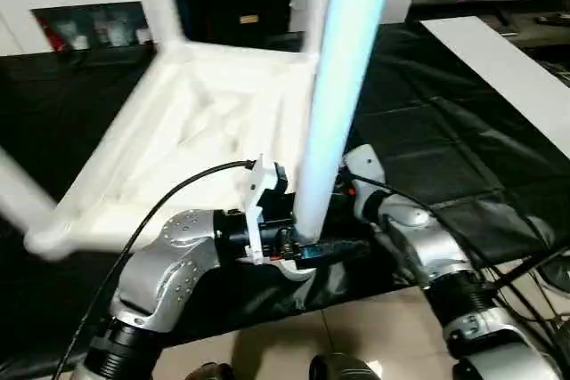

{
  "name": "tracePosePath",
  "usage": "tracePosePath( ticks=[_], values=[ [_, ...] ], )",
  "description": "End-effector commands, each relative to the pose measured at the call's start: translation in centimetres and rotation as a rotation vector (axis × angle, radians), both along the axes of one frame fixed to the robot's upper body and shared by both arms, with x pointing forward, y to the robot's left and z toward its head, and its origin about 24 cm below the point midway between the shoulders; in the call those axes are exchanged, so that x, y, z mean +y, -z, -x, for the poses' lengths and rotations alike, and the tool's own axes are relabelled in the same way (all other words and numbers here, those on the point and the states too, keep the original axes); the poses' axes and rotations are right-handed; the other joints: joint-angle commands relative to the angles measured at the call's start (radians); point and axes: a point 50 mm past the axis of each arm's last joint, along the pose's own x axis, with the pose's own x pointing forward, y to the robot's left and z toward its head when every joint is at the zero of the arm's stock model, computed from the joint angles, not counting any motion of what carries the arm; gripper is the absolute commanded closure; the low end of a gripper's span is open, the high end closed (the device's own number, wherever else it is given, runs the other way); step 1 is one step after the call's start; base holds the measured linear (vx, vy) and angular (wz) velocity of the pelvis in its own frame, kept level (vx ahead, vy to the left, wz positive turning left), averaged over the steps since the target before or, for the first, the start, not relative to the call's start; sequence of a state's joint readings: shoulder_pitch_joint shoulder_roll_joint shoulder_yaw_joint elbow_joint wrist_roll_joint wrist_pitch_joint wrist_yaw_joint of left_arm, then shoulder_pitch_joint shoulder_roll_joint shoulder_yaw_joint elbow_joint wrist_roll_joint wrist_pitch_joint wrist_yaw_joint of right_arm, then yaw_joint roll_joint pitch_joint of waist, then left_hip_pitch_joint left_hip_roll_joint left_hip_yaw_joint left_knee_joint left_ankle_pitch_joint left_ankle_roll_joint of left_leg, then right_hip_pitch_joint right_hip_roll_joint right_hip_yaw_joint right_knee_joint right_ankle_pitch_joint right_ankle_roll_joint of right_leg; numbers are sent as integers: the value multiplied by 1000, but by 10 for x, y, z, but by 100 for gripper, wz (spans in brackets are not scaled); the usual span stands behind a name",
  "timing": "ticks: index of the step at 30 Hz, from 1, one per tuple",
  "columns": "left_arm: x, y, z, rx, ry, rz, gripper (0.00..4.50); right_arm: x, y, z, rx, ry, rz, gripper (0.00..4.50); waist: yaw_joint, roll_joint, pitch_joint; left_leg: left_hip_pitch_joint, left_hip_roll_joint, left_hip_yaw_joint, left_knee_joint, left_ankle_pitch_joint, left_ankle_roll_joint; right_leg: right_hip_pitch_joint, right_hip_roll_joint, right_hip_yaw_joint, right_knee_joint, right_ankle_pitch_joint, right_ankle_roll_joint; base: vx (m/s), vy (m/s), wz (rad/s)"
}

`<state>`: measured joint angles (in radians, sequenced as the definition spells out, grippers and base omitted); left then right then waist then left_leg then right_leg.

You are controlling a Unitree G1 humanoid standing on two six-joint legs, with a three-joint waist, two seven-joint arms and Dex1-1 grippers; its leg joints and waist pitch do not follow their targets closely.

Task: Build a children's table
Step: Rotate table base

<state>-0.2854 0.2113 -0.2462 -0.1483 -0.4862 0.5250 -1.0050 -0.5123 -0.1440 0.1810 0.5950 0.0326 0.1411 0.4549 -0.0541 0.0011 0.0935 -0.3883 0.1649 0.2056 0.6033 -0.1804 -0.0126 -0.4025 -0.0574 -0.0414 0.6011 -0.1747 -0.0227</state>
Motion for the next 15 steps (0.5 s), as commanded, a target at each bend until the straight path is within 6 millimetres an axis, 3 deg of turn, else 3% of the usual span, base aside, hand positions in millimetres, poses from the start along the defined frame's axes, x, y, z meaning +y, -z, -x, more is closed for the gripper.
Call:
tracePosePath(
  ticks=[1,4,6,9,11,15],
  values=[
    [-16,-8,1,-50,43,28,2,38,-12,2,-49,-156,-46,0,9,-7,-80,18,64,-33,-61,-173,51,50,-78,48,-65,-196,-246,0,0,0],
    [-10,-7,-15,-100,-77,-4,2,27,-10,-4,-48,-89,-20,0,8,-5,-78,22,62,-32,-60,-189,52,46,-77,47,-71,-228,-240,0,0,0],
    [0,-5,-29,-157,-166,-62,2,10,-7,-7,-37,-12,4,0,9,-8,-78,20,64,-34,-62,-197,45,48,-76,47,-72,-242,-223,0,0,0],
    [5,-5,-35,-174,-192,-80,2,2,-5,-8,-33,16,14,0,13,-5,-81,21,63,-33,-60,-183,44,48,-78,48,-68,-221,-225,0,0,0],
    [23,-9,-46,-185,-253,-102,2,-23,4,-6,0,104,56,0,17,-3,-82,21,62,-32,-60,-165,46,48,-76,47,-64,-191,-234,0,0,0],
    [35,-12,-48,-189,-253,-111,2,-42,13,-1,33,158,77,0,26,-4,-80,23,59,-31,-59,-188,34,49,-76,48,-68,-227,-229,0,0,0]
  ],
)
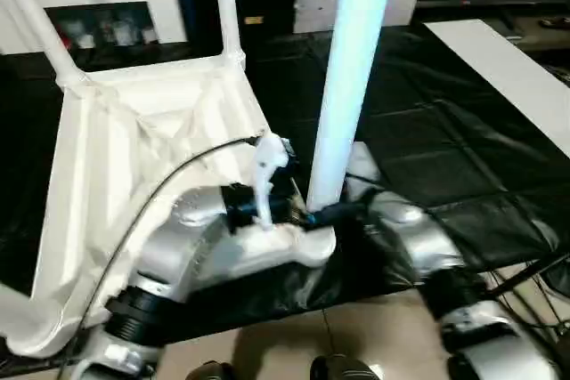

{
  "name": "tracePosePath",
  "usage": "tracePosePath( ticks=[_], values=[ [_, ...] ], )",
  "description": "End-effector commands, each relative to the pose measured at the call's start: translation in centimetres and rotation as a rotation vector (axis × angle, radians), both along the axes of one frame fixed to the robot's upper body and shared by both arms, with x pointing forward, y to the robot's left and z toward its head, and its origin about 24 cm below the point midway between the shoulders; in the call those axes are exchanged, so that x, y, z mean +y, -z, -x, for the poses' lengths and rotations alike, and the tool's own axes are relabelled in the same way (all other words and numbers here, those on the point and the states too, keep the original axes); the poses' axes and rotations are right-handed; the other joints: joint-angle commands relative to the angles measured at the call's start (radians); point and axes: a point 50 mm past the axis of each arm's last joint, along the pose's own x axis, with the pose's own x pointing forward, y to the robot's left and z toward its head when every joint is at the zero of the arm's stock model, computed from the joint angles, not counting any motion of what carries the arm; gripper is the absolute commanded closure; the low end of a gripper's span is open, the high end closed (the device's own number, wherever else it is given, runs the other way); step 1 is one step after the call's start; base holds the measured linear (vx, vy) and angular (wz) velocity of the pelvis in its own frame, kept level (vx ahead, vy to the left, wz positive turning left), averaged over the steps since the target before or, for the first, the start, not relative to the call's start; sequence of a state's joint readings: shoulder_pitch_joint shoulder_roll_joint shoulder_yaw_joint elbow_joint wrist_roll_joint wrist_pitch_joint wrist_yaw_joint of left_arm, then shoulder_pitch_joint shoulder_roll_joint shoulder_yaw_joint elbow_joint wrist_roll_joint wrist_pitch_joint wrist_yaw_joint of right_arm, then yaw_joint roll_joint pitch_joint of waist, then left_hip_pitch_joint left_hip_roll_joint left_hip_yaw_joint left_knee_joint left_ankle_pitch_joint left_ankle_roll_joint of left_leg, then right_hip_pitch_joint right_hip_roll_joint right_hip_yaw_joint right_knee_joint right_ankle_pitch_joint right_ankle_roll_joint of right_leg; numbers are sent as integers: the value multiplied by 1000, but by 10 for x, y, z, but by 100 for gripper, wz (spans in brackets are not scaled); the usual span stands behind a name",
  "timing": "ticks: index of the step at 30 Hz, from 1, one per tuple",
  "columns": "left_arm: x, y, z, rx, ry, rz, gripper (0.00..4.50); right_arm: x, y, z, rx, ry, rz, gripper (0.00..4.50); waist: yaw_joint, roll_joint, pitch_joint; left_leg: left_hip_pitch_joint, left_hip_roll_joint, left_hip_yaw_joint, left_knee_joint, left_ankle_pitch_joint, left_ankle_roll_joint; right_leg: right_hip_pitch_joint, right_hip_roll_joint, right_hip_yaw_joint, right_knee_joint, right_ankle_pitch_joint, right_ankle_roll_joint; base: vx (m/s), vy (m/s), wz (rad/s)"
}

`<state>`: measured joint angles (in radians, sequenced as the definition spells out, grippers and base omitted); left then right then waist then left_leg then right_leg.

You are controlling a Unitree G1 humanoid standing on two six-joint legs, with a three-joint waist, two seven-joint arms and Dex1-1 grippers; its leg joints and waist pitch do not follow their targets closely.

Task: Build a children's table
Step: Rotate table base, then rotate leg to tighten

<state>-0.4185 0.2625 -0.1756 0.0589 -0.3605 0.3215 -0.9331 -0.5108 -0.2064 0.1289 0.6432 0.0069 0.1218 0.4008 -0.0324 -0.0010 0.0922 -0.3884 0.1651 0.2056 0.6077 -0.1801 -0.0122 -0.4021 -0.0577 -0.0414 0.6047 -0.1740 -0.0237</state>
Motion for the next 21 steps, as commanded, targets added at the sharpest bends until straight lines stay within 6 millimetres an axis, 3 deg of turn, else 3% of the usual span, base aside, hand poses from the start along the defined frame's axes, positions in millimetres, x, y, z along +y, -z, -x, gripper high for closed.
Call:
tracePosePath(
  ticks=[1,2,4,7,9,12,14,16,21],
  values=[
    [9,-5,-3,-11,-9,4,2,-10,9,5,42,39,5,0,5,-2,-79,23,59,-31,-63,-188,34,48,-76,48,-71,-227,-227,0,0,0],
    [15,-5,-4,-17,-15,1,2,-19,12,7,48,71,12,0,5,6,-75,25,58,-34,-64,-219,26,44,-77,46,-74,-277,-220,0,0,0],
    [21,-5,-6,-20,-42,-5,2,-26,11,7,47,97,9,0,7,5,-73,32,60,-33,-65,-251,15,38,-75,47,-80,-317,-212,0,0,0],
    [26,-4,-9,-20,-80,-23,2,-29,10,7,42,110,-1,0,11,3,-72,31,61,-34,-67,-274,4,35,-74,48,-81,-344,-202,0,0,0],
    [40,1,-15,-25,-179,-105,2,-36,1,11,7,88,-27,0,13,0,-69,33,60,-35,-69,-297,-3,32,-72,48,-83,-375,-183,0,0,0],
    [43,3,-7,-18,-142,-157,2,-39,-5,16,-3,43,-35,0,8,-2,-68,26,59,-41,-72,-308,-5,36,-75,46,-85,-415,-159,0,0,0],
    [42,7,4,3,-95,-211,2,-43,-14,20,-19,14,-50,0,5,-3,-66,29,58,-39,-70,-314,-2,29,-76,48,-90,-443,-156,0,0,0],
    [42,10,9,18,-75,-237,2,-46,-18,22,-29,4,-60,0,11,1,-64,26,66,-41,-76,-297,7,31,-75,50,-85,-403,-160,0,0,0],
    [47,23,22,60,-93,-354,30,-54,-40,36,-87,-68,-77,0,20,8,-63,31,64,-37,-79,-300,8,26,-70,49,-82,-345,-185,0,0,0]
  ],
)
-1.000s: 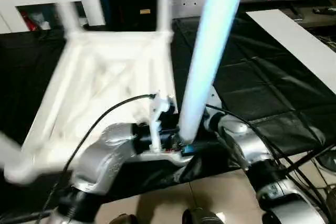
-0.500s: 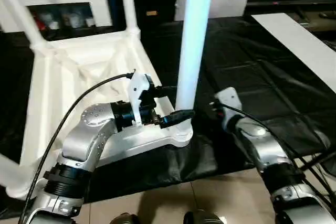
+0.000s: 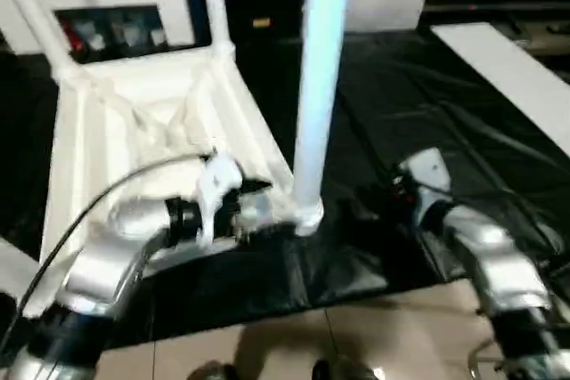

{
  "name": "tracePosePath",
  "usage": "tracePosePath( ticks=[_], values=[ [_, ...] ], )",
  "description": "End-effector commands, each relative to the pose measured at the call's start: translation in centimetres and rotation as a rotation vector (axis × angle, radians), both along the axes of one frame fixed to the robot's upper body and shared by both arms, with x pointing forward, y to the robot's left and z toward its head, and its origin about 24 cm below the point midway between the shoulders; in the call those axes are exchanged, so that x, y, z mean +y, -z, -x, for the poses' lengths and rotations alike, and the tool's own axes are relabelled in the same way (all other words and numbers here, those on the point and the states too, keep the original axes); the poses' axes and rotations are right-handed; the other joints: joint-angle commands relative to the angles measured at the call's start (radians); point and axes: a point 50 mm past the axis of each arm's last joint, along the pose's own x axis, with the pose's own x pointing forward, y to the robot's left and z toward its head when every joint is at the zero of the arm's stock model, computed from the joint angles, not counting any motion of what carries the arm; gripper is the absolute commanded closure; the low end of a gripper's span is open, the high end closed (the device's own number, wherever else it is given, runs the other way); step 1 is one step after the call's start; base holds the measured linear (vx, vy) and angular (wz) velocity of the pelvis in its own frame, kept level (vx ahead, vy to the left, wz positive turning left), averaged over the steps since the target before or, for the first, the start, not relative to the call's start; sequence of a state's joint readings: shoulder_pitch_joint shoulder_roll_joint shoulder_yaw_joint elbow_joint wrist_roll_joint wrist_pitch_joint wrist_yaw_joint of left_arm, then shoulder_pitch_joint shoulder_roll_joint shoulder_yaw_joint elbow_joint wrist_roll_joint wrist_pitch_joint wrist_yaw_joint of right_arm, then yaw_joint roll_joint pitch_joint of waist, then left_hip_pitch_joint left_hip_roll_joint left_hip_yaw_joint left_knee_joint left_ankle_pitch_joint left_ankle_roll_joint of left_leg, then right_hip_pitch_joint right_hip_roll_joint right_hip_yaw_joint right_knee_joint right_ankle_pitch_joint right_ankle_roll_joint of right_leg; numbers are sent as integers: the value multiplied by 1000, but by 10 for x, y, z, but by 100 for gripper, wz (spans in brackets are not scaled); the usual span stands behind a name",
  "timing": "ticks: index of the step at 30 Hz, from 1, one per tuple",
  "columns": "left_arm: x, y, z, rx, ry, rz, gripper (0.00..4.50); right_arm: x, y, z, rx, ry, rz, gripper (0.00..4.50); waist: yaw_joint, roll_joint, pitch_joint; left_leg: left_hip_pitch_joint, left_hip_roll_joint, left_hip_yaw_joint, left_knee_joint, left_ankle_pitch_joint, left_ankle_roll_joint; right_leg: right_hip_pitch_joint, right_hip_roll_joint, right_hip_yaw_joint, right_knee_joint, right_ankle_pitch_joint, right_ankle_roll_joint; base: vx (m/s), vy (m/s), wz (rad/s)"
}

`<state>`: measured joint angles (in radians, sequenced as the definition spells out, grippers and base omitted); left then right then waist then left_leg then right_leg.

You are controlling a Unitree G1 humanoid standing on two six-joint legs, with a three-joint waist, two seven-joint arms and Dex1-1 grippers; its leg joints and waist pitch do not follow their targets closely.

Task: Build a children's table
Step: Rotate leg to tighten

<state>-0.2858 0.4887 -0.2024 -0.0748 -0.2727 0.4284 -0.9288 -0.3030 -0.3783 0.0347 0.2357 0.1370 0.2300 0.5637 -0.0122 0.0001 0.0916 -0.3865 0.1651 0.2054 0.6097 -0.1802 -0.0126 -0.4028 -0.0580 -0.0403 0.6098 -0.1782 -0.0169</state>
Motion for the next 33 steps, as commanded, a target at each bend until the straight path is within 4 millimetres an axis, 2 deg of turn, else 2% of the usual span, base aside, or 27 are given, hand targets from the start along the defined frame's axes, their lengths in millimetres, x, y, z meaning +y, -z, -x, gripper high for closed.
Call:
tracePosePath(
  ticks=[1,2,4,6,7,8,10,12,13,16,17,18,20,22,23,26,27,33],
  values=[
    [1,3,1,-10,-43,-72,30,-5,-11,8,-24,-44,-13,0,3,13,-60,32,66,-38,-83,-313,6,27,-69,49,-88,-342,-187,0,0,0],
    [3,6,1,-8,-68,-95,41,-5,-15,12,-24,-69,-25,0,4,7,-60,30,66,-38,-82,-316,5,29,-70,50,-89,-344,-179,0,0,0],
    [3,9,3,13,-100,-108,70,-3,-22,20,-19,-119,-41,0,9,6,-58,29,66,-39,-84,-308,9,31,-73,51,-91,-354,-170,0,0,0],
    [2,9,5,23,-112,-113,74,-1,-24,25,-8,-164,-49,0,10,6,-60,29,66,-40,-84,-301,10,30,-72,50,-90,-351,-174,0,0,0],
    [2,9,6,26,-117,-119,79,1,-25,28,0,-189,-55,0,11,5,-57,28,66,-41,-85,-309,12,31,-75,50,-94,-370,-172,0,0,0],
    [0,8,8,26,-118,-117,106,6,-28,36,10,-254,-78,0,11,6,-55,29,65,-41,-85,-322,10,28,-75,49,-98,-395,-166,0,0,0],
    [-2,9,9,22,-122,-117,115,10,-29,42,18,-306,-91,0,13,6,-52,29,65,-43,-85,-335,10,27,-76,49,-102,-421,-158,0,0,0],
    [-3,14,11,22,-122,-134,116,14,-31,50,28,-365,-116,0,14,5,-50,31,64,-45,-85,-355,8,23,-77,49,-107,-476,-133,0,0,0],
    [-3,15,12,30,-119,-140,138,16,-32,54,29,-387,-133,0,13,3,-48,31,64,-47,-86,-364,5,19,-76,48,-111,-499,-120,0,0,0],
    [-3,19,13,40,-118,-146,160,20,-35,58,2,-418,-140,0,13,3,-46,30,64,-49,-88,-373,1,15,-77,48,-114,-527,-101,0,0,0],
    [-1,22,12,43,-113,-159,166,23,-34,63,47,-456,-134,0,12,5,-46,31,63,-50,-88,-376,0,15,-77,48,-115,-532,-100,0,0,0],
    [-1,23,12,48,-109,-166,175,24,-35,65,73,-478,-141,0,12,10,-44,34,63,-50,-90,-391,-4,13,-73,47,-119,-539,-93,0,0,0],
    [0,24,12,56,-107,-174,197,26,-36,69,111,-507,-155,0,13,15,-44,34,63,-53,-93,-393,-5,15,-74,46,-117,-514,-99,0,0,0],
    [-1,24,9,53,-114,-171,205,26,-38,70,125,-525,-164,0,14,12,-47,32,64,-53,-94,-377,-1,20,-75,46,-114,-487,-106,0,0,0],
    [-1,25,6,39,-122,-175,213,25,-38,70,123,-525,-163,0,16,15,-46,33,64,-51,-93,-369,2,16,-76,47,-116,-467,-116,0,0,0],
    [0,26,3,25,-131,-172,241,25,-38,70,124,-529,-165,0,17,19,-49,30,65,-50,-94,-350,2,22,-78,47,-112,-420,-130,0,0,0],
    [-1,27,1,23,-111,-160,250,25,-37,70,128,-530,-165,0,18,17,-50,29,65,-49,-94,-334,9,24,-78,48,-110,-390,-142,0,0,0],
    [1,30,-4,32,-49,-181,298,24,-35,72,142,-519,-155,0,21,20,-48,30,66,-45,-95,-317,18,26,-79,49,-109,-371,-158,0,0,0]
  ],
)
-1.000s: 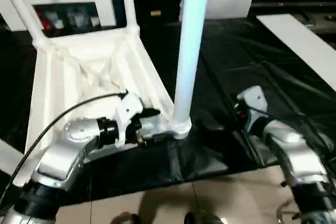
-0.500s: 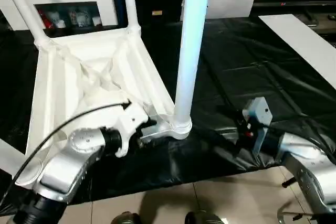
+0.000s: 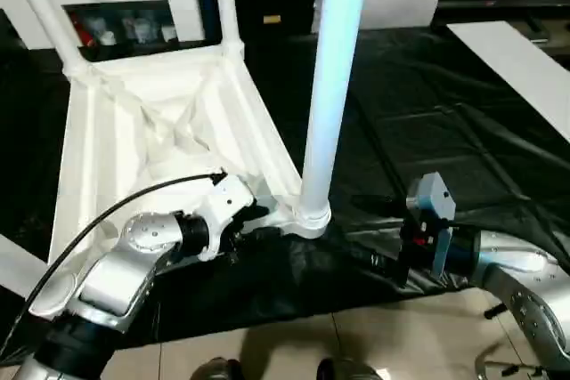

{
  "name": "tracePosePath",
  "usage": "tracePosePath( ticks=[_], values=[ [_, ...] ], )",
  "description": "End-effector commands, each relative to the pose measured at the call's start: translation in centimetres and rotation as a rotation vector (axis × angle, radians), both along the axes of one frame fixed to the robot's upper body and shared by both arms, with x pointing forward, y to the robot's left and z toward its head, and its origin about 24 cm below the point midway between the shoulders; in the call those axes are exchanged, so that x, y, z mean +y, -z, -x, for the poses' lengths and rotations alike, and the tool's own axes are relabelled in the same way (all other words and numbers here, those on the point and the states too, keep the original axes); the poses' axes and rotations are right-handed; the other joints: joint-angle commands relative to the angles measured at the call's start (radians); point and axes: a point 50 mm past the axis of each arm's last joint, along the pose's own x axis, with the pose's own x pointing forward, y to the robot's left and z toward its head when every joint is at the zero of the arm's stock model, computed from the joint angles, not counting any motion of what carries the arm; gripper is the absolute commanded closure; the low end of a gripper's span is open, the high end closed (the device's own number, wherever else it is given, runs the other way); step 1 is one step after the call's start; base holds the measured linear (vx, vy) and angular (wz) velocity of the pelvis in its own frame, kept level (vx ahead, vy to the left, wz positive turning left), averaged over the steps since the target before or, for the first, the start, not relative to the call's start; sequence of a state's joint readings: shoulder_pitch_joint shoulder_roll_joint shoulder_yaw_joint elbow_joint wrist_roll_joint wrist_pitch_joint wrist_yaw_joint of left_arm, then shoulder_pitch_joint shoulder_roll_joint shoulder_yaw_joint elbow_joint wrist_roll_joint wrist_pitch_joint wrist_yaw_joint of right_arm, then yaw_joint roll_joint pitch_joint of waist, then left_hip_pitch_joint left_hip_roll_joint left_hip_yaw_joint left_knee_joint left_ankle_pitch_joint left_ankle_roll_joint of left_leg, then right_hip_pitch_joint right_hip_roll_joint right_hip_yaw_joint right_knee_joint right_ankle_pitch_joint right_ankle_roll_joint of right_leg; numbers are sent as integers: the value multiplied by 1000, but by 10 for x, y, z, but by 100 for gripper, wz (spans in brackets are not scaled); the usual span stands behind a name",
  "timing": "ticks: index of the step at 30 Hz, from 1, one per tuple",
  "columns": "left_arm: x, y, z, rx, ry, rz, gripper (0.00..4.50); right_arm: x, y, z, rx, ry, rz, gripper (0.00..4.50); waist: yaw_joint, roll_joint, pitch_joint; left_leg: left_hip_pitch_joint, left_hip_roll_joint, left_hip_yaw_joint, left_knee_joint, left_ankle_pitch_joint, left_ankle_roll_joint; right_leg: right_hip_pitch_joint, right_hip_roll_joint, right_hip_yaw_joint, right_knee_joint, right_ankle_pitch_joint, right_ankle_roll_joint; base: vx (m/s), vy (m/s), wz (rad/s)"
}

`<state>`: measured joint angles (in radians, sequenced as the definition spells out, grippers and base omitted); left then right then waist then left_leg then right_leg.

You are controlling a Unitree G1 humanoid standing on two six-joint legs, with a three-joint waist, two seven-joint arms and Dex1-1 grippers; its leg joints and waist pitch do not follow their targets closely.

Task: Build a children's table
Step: Rotate leg to tighten

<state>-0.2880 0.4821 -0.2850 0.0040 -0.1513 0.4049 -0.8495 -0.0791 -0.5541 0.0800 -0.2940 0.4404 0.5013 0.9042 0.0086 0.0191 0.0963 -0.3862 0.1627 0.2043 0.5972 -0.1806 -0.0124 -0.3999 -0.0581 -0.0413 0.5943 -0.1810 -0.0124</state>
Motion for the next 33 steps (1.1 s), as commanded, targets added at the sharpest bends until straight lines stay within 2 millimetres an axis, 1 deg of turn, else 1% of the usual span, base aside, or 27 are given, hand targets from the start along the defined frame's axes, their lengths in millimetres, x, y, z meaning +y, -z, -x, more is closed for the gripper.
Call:
tracePosePath(
  ticks=[1,2,3,5,6,7,10,11,12,13,14,15,16,17,19,20,21,22,23,25,27,28,29,30,31,32,33],
  values=[
    [4,4,-3,28,15,-35,306,-1,-1,3,9,-6,11,0,0,5,-52,30,68,-45,-82,-322,16,24,-81,50,-93,-381,-162,0,0,0],
    [5,4,-3,37,27,-37,316,-2,-1,3,8,-6,12,0,0,4,-51,29,67,-45,-82,-327,14,24,-81,50,-94,-397,-158,0,0,0],
    [5,4,-3,48,43,-39,327,-2,-1,4,7,-4,13,0,-1,6,-49,29,67,-46,-83,-331,14,24,-82,50,-96,-411,-154,0,0,0],
    [6,6,-1,75,68,-49,343,-4,0,4,3,7,21,0,-3,8,-51,29,67,-48,-83,-334,8,24,-83,49,-96,-433,-148,0,0,0],
    [6,6,-1,75,68,-49,351,-4,0,4,3,7,21,0,-5,7,-50,28,67,-48,-83,-334,9,25,-83,49,-97,-436,-148,0,0,0],
    [8,7,-1,79,67,-57,362,-4,0,4,3,10,23,0,-6,8,-52,28,68,-48,-83,-336,9,24,-84,49,-97,-440,-148,0,0,0],
    [8,8,-2,77,66,-58,389,-4,0,3,2,11,24,0,-6,9,-53,30,69,-47,-81,-328,12,22,-84,50,-97,-429,-153,0,0,0],
    [9,9,-1,79,72,-62,389,-3,0,0,-4,14,24,0,-5,6,-55,30,69,-46,-82,-322,13,24,-82,50,-95,-415,-159,0,0,0],
    [10,9,-1,79,73,-63,402,-3,0,-1,-7,16,24,0,-5,8,-54,29,69,-47,-82,-321,13,24,-83,49,-94,-412,-161,0,0,0],
    [10,9,0,78,72,-63,415,-3,0,-3,-9,15,25,0,-7,-1,-59,29,69,-45,-80,-318,15,26,-82,49,-94,-407,-164,0,0,0],
    [11,9,0,78,71,-63,429,-2,0,-3,-10,14,25,0,-5,2,-58,28,69,-46,-80,-313,15,26,-84,50,-92,-407,-166,0,0,0],
    [12,9,1,77,72,-65,429,-2,0,-3,-11,13,26,0,-5,5,-57,28,69,-45,-81,-311,16,25,-84,50,-93,-413,-165,0,0,0],
    [13,8,2,75,73,-68,444,-2,1,-4,-13,11,27,0,-5,-3,-60,26,70,-46,-79,-299,19,28,-86,50,-90,-407,-168,0,0,0],
    [15,8,3,71,73,-70,444,-2,1,-5,-14,7,29,0,-5,1,-60,26,70,-45,-79,-294,20,28,-86,50,-90,-402,-170,0,0,0],
    [17,8,6,69,76,-70,444,-2,1,-6,-16,1,30,0,-6,0,-60,25,69,-44,-79,-293,22,28,-84,50,-90,-396,-170,0,0,0],
    [17,7,7,60,87,-69,444,-1,1,-7,-17,-1,31,0,-7,-5,-64,23,70,-44,-78,-271,29,31,-86,50,-85,-376,-174,0,0,0],
    [17,7,8,59,89,-69,444,-1,1,-7,-17,-1,32,0,-8,-3,-64,23,70,-44,-78,-268,32,30,-86,50,-87,-373,-176,0,0,0],
    [17,7,9,54,96,-66,444,-1,1,-8,-19,-3,34,0,-11,-9,-67,22,69,-42,-76,-258,35,33,-85,49,-84,-357,-182,0,0,0],
    [17,7,10,43,109,-61,444,0,2,-9,-19,-5,34,0,-12,-8,-66,21,69,-43,-75,-252,37,34,-85,49,-83,-351,-184,0,0,0],
    [15,8,12,17,154,-49,444,2,2,-13,-24,-14,37,0,-13,-6,-67,22,69,-42,-74,-249,42,32,-85,48,-84,-347,-186,0,0,0],
    [14,12,16,29,212,-70,444,4,4,-19,-34,-43,44,0,-14,-5,-68,22,69,-41,-73,-244,43,32,-84,48,-82,-339,-191,0,0,0],
    [13,14,18,35,244,-80,444,5,5,-21,-39,-58,49,0,-12,-8,-71,24,68,-41,-72,-241,45,32,-85,48,-81,-339,-193,0,0,0],
    [11,16,21,54,314,-79,444,8,6,-23,-54,-103,54,0,-11,-7,-72,24,69,-41,-71,-239,45,32,-86,48,-80,-334,-196,0,0,0],
    [10,16,21,55,319,-77,444,8,6,-24,-55,-107,54,0,-10,-8,-74,26,70,-39,-70,-232,44,33,-86,49,-77,-320,-200,0,0,0],
    [8,17,22,67,356,-63,444,10,6,-25,-58,-140,51,0,-7,-7,-74,27,70,-37,-70,-223,47,32,-85,49,-76,-297,-207,0,0,0],
    [7,17,23,77,380,-55,444,12,6,-26,-57,-180,41,0,-4,-10,-75,28,72,-36,-71,-217,47,34,-85,50,-74,-278,-210,0,0,0],
    [5,17,23,76,418,-59,444,13,6,-27,-49,-223,26,0,0,-11,-76,31,72,-35,-70,-215,49,32,-84,50,-73,-271,-214,0,0,0]
  ],
)
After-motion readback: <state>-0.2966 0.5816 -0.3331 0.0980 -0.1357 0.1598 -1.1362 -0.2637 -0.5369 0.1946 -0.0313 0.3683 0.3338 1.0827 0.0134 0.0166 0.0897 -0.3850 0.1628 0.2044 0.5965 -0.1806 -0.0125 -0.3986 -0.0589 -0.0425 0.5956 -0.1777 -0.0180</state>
